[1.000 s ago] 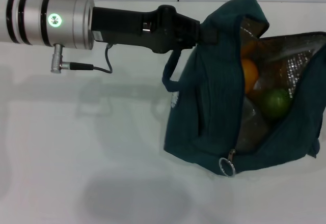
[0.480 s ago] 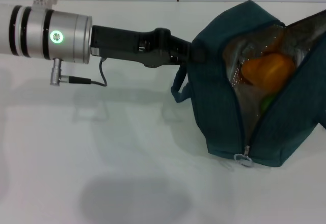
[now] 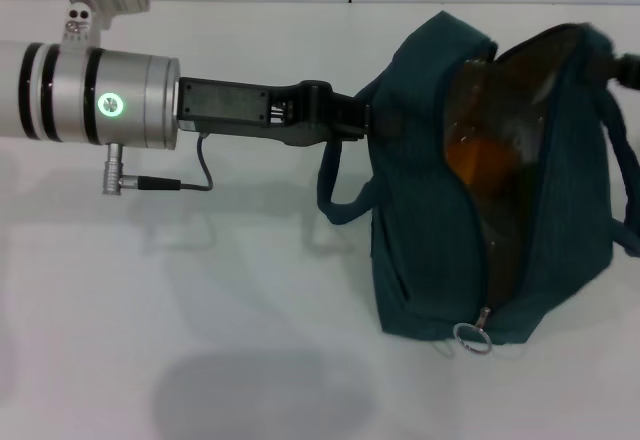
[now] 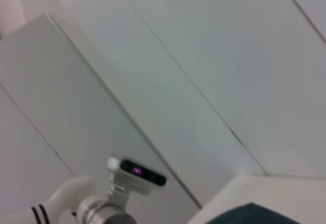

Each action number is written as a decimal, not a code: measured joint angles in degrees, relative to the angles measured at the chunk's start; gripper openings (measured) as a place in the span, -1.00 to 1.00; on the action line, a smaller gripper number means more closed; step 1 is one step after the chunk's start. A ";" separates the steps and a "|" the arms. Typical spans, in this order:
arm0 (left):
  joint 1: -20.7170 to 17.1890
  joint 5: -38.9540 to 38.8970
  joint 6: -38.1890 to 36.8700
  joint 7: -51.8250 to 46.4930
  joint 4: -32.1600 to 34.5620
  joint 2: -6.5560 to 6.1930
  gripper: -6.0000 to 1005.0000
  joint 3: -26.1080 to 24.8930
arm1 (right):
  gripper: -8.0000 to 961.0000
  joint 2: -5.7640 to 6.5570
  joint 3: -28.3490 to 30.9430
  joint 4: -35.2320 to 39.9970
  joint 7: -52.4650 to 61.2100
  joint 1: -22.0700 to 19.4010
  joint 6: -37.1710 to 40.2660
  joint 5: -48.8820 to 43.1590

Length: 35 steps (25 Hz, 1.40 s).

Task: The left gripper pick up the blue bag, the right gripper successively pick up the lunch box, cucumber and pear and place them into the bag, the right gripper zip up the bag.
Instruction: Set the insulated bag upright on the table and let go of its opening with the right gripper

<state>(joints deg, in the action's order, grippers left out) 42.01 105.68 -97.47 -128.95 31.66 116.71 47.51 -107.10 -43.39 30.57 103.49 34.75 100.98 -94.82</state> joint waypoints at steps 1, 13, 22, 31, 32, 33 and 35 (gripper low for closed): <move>-0.09 -0.67 -0.04 0.07 -0.41 0.00 -0.84 -0.01 | -0.95 -0.01 -1.01 -0.95 0.03 0.66 -0.59 -0.02; -2.20 -3.09 1.10 6.52 -1.39 0.22 -0.84 -0.64 | -0.95 -0.11 -1.34 -2.54 0.83 1.71 -2.62 0.11; -3.64 -1.32 4.84 10.66 -1.52 1.84 -0.83 -0.28 | -0.95 0.05 -1.13 -1.79 1.11 1.49 -0.96 2.83; -4.33 -1.77 9.90 14.37 -2.24 2.57 -0.82 -0.65 | -0.95 0.67 -1.74 -1.06 0.37 1.77 -2.93 5.55; -4.30 -1.79 10.41 14.48 -2.43 2.57 -0.81 -0.68 | -0.95 0.66 -1.91 -1.42 0.46 1.87 -4.43 4.78; -4.29 -1.87 10.89 14.55 -2.48 2.57 -0.81 -0.68 | -0.95 0.66 -1.91 -1.42 0.46 1.87 -4.43 4.78; -4.31 -2.30 11.43 14.70 -2.52 2.57 -0.81 -0.68 | -0.95 0.57 -2.01 -3.32 0.54 2.31 -8.49 1.55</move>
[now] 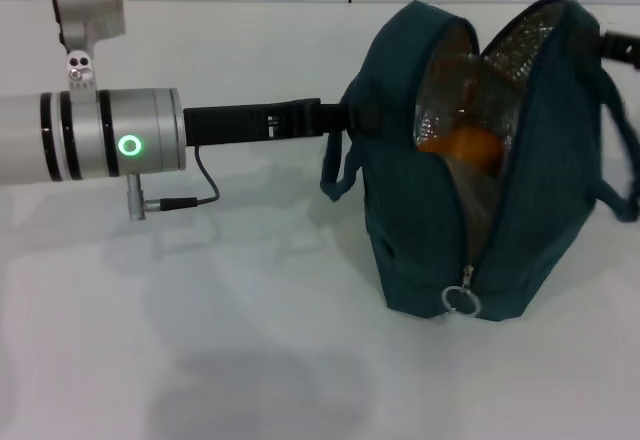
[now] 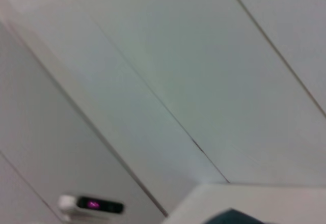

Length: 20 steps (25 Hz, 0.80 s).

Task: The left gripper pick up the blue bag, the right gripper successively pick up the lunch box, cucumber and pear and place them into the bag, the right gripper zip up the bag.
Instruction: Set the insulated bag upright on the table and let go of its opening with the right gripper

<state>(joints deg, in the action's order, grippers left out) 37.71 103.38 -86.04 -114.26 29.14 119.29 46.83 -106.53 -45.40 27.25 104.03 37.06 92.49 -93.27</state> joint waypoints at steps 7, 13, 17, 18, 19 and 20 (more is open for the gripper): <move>-0.51 -1.48 0.62 0.68 -0.83 0.08 -0.80 0.01 | -0.95 -1.09 -0.78 -0.62 -0.22 1.08 -1.21 -2.38; -2.48 -2.63 2.41 1.24 -1.20 0.03 -0.79 -0.02 | -0.95 -1.26 -1.54 -0.38 -0.05 1.93 -1.18 -2.88; -3.93 -3.98 2.45 1.53 -0.90 -0.08 -0.79 -0.06 | -0.95 -1.20 -0.71 0.97 -0.38 1.17 0.44 -2.44; -4.05 -4.12 2.46 1.58 -0.83 -0.11 -0.79 -0.07 | -0.95 -1.17 -0.34 1.61 -0.65 0.63 1.11 -2.18; -4.11 -4.17 2.46 1.65 -0.83 -0.11 -0.78 -0.08 | -0.92 -1.15 0.13 2.24 -1.07 0.04 1.76 -1.91; -4.16 -4.20 2.46 1.72 -0.82 -0.12 -0.78 -0.09 | -0.88 -1.15 0.95 2.87 -1.75 -0.66 2.67 -1.71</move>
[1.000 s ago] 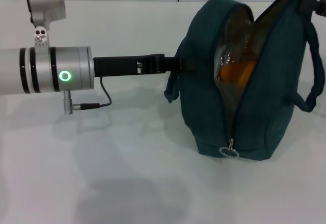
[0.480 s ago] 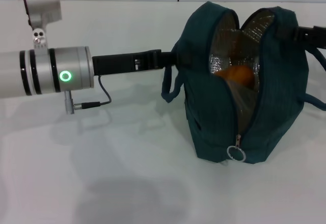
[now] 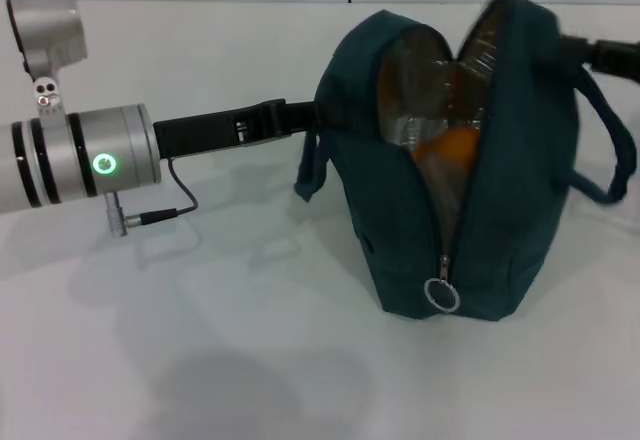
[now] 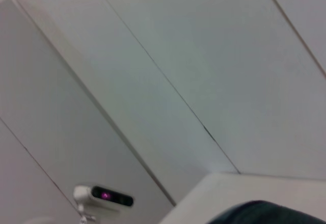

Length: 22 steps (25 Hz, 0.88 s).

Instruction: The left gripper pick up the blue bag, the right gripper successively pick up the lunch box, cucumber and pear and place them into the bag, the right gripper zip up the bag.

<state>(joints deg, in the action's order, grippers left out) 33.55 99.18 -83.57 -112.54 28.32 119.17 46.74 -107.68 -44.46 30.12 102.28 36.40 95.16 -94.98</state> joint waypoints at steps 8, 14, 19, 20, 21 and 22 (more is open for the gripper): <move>-0.02 -0.54 0.00 0.16 -0.31 0.05 -0.77 -0.08 | -0.63 0.45 8.71 1.05 -4.07 -4.63 5.47 0.87; -0.54 -1.59 0.00 0.18 -0.37 0.03 -0.76 -0.08 | -0.13 0.60 10.35 1.34 -9.88 -7.68 20.51 0.62; -1.16 -2.78 0.24 0.20 -0.37 0.00 -0.76 -0.08 | 0.24 0.50 5.75 1.98 -16.55 -7.83 26.96 -5.51; -1.21 -2.80 0.36 0.21 -0.37 0.02 -0.76 -0.07 | 0.31 0.24 3.79 1.83 -18.15 -7.71 26.27 -7.54; -1.23 -2.80 0.43 0.21 -0.37 0.03 -0.75 -0.08 | 0.32 0.03 2.41 1.77 -18.85 -7.60 25.68 -8.77; -1.26 -2.80 0.49 0.21 -0.39 0.06 -0.75 -0.08 | 0.32 0.03 2.41 1.77 -18.85 -7.60 25.68 -8.77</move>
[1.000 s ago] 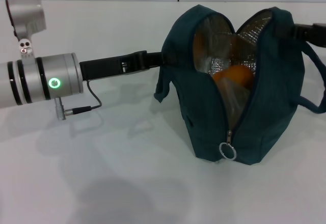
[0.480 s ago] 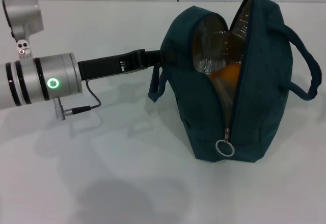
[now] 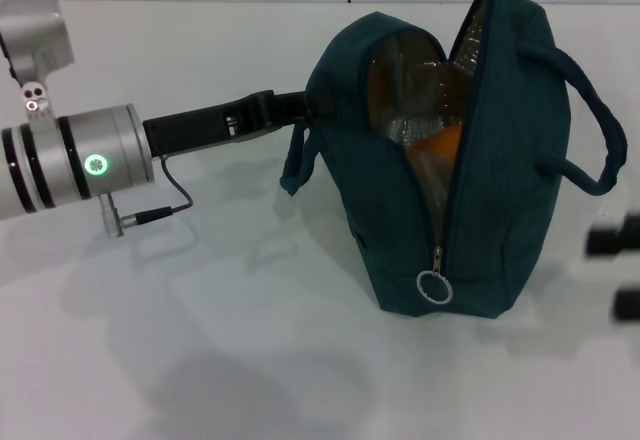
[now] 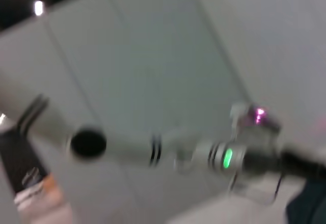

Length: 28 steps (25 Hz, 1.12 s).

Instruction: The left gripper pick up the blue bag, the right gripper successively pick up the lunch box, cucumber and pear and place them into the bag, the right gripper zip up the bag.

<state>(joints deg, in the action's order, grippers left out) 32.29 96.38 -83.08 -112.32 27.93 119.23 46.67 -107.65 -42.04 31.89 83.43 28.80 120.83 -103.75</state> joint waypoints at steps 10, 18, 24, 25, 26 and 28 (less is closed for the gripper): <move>-0.08 0.00 0.12 0.00 -0.12 0.12 -0.74 0.00 | 0.32 -5.33 -14.15 -0.21 -0.67 2.82 -17.43 -6.31; -0.41 0.00 0.12 0.12 -0.16 0.12 -0.73 0.00 | 0.32 -7.44 -15.12 -2.70 -0.67 5.34 -24.18 -7.00; -0.52 -0.03 0.12 0.58 -0.16 0.18 -0.72 0.00 | 0.32 -7.95 -15.17 -4.76 -0.66 6.15 -26.49 -6.50; -0.55 -0.04 0.12 0.59 -0.16 0.19 -0.72 0.00 | 0.31 -7.99 -15.17 -5.45 -0.72 6.46 -27.02 -6.38; -0.56 -0.06 0.11 0.63 -0.20 0.19 -0.72 0.00 | 0.31 -8.05 -15.17 -5.87 -0.83 6.66 -27.49 -6.30; -0.55 -0.07 0.11 0.75 -0.42 0.20 -0.72 0.00 | 0.31 -8.19 -15.18 -6.27 -1.21 6.85 -28.07 -6.11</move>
<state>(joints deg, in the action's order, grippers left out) 31.73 96.30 -82.97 -111.57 27.52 119.43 46.66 -115.84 -57.22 25.63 82.23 35.65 92.77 -109.86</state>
